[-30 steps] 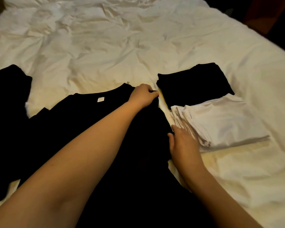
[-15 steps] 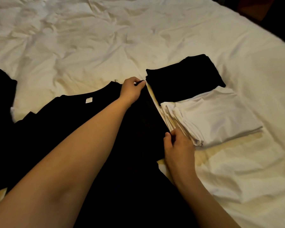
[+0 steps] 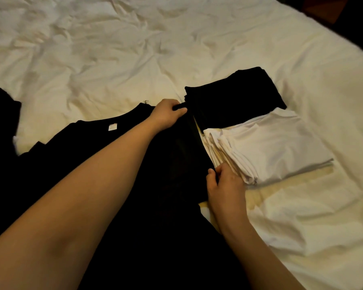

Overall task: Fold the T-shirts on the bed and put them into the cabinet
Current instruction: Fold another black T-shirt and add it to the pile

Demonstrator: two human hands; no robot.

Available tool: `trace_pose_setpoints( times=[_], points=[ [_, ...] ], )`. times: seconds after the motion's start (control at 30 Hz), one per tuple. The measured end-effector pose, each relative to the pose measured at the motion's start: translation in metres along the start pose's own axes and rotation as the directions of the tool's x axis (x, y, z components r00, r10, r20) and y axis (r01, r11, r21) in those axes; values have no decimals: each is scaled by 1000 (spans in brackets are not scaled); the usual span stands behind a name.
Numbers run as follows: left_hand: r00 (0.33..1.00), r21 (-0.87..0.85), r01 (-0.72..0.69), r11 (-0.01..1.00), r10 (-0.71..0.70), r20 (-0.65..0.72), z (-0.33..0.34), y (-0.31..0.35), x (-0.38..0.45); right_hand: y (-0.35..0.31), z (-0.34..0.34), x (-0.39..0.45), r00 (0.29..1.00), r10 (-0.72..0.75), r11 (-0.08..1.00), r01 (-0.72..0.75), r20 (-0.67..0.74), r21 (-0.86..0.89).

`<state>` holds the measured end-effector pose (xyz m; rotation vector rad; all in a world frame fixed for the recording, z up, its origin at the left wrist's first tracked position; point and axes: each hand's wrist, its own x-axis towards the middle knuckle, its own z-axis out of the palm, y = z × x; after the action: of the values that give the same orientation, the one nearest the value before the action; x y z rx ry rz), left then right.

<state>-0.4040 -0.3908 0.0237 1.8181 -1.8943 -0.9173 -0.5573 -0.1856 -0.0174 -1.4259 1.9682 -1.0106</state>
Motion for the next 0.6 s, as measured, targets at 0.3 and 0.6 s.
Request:
trace_pose_setpoints(
  times=[0.3,0.6],
  points=[
    [909,500,-157,852,322,-264,26,-17,-76,-23,-8,-14,892,-416,908,419,-175,-22],
    [996,558,33,829,18,-85,23,-81,-138,-12,33,-3,777,-283,726,556,562,-404]
  ],
)
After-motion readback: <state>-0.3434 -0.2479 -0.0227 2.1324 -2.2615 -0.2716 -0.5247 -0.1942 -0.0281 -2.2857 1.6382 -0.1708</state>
